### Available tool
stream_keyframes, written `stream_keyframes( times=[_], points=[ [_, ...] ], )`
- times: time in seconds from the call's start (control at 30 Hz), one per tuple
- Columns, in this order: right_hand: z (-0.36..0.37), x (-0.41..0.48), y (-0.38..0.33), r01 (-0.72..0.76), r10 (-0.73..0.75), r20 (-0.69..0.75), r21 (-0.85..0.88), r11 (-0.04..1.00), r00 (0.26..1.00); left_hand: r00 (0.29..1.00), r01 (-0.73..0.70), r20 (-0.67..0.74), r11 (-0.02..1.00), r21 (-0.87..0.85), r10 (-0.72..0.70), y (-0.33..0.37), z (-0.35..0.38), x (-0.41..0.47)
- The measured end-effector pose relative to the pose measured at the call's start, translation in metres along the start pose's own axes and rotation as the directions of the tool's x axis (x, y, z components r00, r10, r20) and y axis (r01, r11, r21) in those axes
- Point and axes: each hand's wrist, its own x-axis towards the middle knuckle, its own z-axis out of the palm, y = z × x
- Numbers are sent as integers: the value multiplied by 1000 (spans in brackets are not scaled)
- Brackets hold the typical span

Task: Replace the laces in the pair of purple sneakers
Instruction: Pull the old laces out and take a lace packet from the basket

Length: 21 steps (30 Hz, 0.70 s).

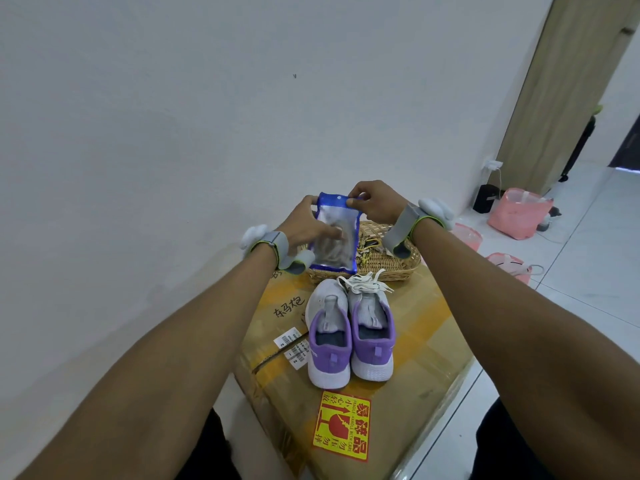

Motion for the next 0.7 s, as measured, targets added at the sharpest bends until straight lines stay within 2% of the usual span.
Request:
stream_keyframes(
  times=[0.1,0.23,0.3,0.4,0.5,0.63,0.7],
  points=[
    [1,-3,8,-21,25,-73,67,998,997,997,76,-7,981,-180,-78,13,-4,-5],
    [-2,-10,8,53,1,-239,219,974,971,991,53,-100,953,-299,-86,19,-10,0],
    [-6,-11,3,79,18,-299,310,947,954,989,28,-131,953,-301,-71,23,-10,4],
    [-12,-11,-1,92,47,-304,427,900,952,986,5,-155,952,-306,-55,29,-12,7],
    [-17,-11,-4,104,50,-310,460,882,950,984,-24,-176,957,-287,-28,33,-13,7],
    [-16,-15,-10,99,70,-306,503,858,949,962,-135,-258,976,-173,87,32,-13,7],
    [-17,-17,-10,101,90,-318,537,838,944,965,-123,-253,972,-198,70,30,-14,6]
  ],
)
